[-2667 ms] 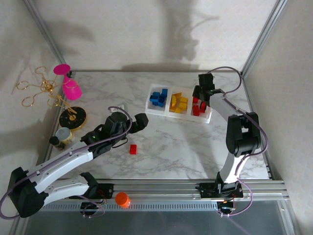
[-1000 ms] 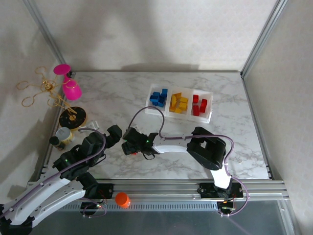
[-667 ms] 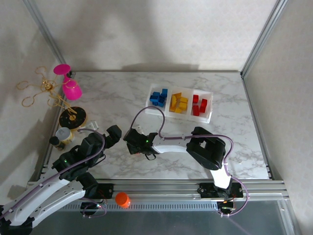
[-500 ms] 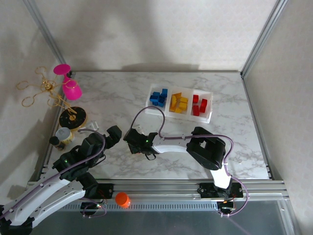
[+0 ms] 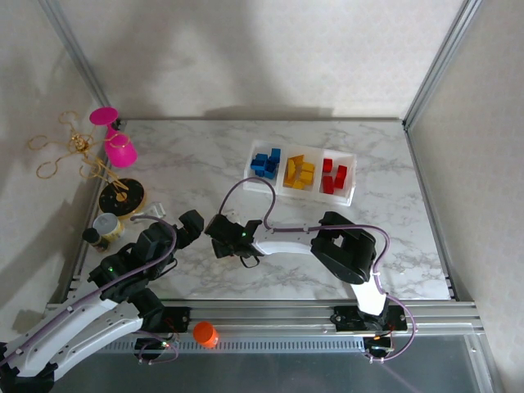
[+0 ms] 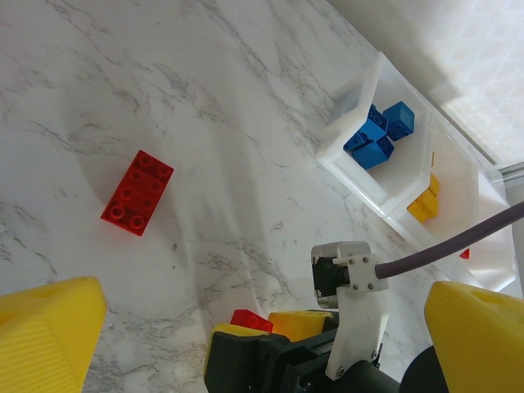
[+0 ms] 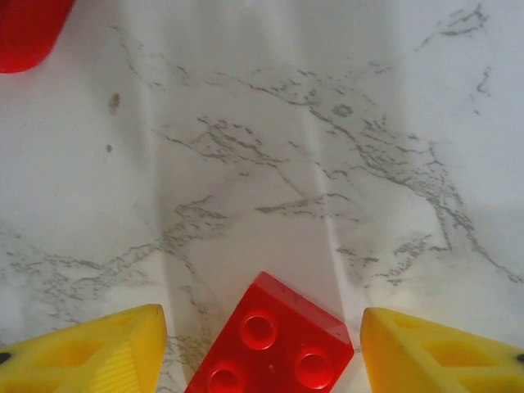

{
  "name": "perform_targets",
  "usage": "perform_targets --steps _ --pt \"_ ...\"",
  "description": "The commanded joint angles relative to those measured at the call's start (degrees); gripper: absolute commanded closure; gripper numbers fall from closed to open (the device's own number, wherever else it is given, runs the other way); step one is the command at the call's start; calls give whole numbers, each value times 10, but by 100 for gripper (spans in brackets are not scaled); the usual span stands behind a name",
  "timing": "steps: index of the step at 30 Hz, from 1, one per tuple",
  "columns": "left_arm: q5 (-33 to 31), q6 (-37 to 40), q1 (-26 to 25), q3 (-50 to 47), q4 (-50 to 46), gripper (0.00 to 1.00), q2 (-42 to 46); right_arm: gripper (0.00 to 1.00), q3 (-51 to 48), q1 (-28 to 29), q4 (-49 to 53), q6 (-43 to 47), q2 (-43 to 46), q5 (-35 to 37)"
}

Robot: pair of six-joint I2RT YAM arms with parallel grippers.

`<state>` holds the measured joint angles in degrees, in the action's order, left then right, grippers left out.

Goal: Sort the legos into containers by color
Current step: Pick up the lego from the bottom-center of the table.

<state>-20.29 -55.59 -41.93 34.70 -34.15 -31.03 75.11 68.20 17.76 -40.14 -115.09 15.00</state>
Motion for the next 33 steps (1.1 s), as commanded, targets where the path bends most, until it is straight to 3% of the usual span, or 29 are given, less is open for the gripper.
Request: perform_targets --steps 1,12,18,22,28,33 --pt "-14 -14 -2 3 -8 0 -3 37 16 9 33 -23 -14 19" --pt "-11 -14 -2 0 -6 0 1 53 44 10 20 -21 -37 12" --pt "-12 -11 -2 1 -2 0 3 66 30 9 20 -13 -9 19" --pt "-5 -7 -2 5 5 0 -2 68 11 3 14 -11 25 25" --pt "12 8 -2 15 48 0 -23 68 -61 -57 -2 -9 124 41" --pt "35 30 -2 30 101 0 -76 67 -87 -146 17 25 194 80"
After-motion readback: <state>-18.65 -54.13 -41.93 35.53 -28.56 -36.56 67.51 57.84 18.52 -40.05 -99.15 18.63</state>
